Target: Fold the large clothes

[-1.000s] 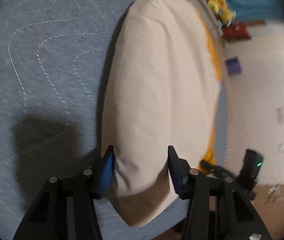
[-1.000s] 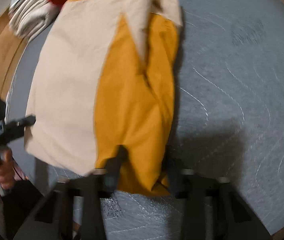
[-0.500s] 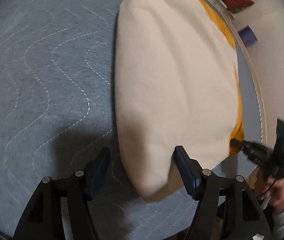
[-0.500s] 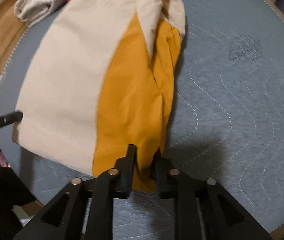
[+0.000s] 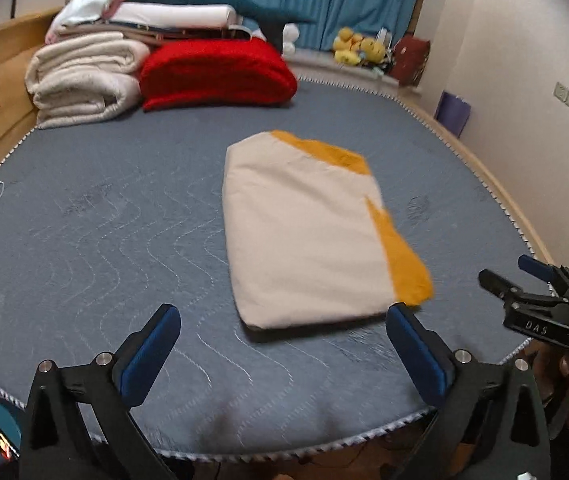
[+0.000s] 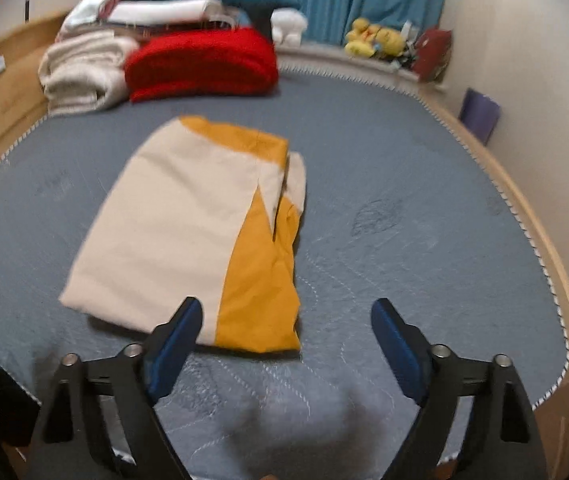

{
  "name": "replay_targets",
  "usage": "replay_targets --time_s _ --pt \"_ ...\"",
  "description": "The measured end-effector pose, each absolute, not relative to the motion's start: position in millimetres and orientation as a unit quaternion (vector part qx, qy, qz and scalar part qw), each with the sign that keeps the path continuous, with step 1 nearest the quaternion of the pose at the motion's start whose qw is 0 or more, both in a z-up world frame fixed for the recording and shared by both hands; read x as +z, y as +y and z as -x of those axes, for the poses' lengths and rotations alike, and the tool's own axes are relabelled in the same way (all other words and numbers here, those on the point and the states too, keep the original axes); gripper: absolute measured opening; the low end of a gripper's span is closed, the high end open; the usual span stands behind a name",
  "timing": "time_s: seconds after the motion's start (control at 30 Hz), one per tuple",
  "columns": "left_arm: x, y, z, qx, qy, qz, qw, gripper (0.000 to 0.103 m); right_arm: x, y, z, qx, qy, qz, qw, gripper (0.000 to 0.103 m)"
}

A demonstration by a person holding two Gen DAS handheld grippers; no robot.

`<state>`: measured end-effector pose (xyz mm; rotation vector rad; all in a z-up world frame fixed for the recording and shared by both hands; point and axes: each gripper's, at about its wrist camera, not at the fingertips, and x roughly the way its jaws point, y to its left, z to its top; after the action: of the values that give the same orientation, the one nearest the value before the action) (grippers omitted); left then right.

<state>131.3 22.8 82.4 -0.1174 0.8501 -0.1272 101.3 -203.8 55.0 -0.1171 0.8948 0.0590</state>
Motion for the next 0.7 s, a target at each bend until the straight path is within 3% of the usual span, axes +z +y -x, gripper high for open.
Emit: replay_targets --time_s 0.23,0.33,0.7 --pt "66.7 5.8 -67.6 -0.024 0.385 0.052 0.921 0.102 71.1 -194.9 -49.5 0.032 0.412 0.049 0.909 0.100" --pt "50.8 -7.1 -66.4 -0.040 0.414 0.049 0.908 0.102 64.7 -197.3 -28.8 0.028 0.411 0.032 0.911 0.100" --pt "39.5 -16.8 -85.5 -0.040 0.412 0.046 0.909 0.102 42.0 -187.8 -32.2 0.032 0.423 0.031 0.905 0.100"
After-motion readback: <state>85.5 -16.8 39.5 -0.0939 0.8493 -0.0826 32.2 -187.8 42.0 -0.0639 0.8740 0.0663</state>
